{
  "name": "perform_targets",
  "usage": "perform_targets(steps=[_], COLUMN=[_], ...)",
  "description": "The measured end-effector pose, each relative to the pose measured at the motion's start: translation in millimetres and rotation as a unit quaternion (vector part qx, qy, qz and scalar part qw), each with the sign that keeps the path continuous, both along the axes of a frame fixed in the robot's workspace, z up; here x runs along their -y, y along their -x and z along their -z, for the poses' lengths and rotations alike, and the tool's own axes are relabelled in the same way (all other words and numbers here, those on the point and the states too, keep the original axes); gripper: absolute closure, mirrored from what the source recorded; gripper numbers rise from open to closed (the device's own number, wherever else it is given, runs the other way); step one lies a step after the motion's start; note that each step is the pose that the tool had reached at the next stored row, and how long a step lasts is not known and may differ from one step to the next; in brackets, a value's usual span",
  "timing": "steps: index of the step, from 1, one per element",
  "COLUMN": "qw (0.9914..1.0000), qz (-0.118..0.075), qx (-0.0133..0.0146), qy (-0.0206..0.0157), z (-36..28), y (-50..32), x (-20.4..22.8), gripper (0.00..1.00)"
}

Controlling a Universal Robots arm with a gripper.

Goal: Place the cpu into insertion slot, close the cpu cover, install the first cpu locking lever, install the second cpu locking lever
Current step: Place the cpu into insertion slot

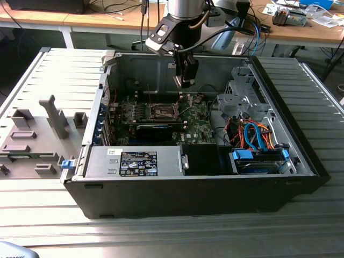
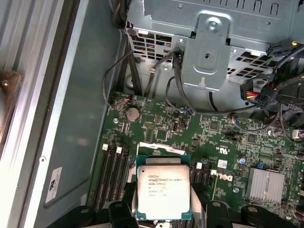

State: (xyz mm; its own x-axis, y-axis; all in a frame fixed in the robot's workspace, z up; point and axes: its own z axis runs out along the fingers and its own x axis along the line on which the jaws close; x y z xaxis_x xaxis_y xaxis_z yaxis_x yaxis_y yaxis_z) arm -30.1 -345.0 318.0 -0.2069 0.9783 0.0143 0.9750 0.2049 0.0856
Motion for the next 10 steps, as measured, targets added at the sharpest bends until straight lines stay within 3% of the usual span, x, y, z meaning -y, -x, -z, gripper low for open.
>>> perform_targets(steps=[10], qw=[0.99999], qz=[0.004], qx=[0.0], qy=[0.0002], z=[0.1], y=[0.0], x=[0.0], gripper=[0.46])
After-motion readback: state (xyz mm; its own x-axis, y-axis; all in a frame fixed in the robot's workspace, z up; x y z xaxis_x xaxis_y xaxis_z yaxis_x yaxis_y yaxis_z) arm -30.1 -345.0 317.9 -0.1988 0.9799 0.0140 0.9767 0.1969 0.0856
